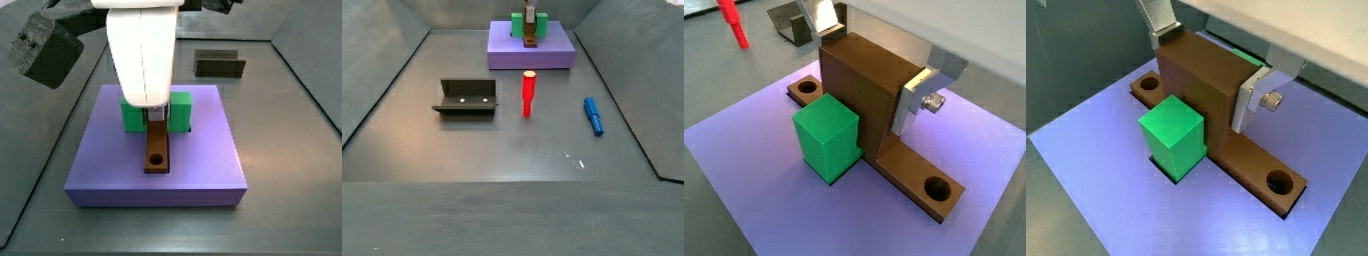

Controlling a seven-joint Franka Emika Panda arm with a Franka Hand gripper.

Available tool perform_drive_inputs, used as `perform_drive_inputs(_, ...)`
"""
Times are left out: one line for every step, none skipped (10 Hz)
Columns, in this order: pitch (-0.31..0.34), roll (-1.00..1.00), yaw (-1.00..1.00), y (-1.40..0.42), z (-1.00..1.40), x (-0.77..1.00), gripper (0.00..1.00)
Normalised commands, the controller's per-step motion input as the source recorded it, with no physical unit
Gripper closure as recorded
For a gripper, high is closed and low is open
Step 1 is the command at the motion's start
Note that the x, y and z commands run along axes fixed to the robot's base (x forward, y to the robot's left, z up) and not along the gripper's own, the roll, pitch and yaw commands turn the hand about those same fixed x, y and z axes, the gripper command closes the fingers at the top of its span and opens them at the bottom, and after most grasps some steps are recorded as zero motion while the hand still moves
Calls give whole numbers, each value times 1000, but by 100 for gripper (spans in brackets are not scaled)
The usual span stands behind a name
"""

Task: Pick up the brown object. Move up. Move to above the board. Insert the brown object.
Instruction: Insert the brown object.

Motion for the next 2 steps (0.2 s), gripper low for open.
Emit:
perform_drive_inputs(0,19,0,0,0,0,100)
perform_drive_inputs(0,20,0,0,0,0,100)
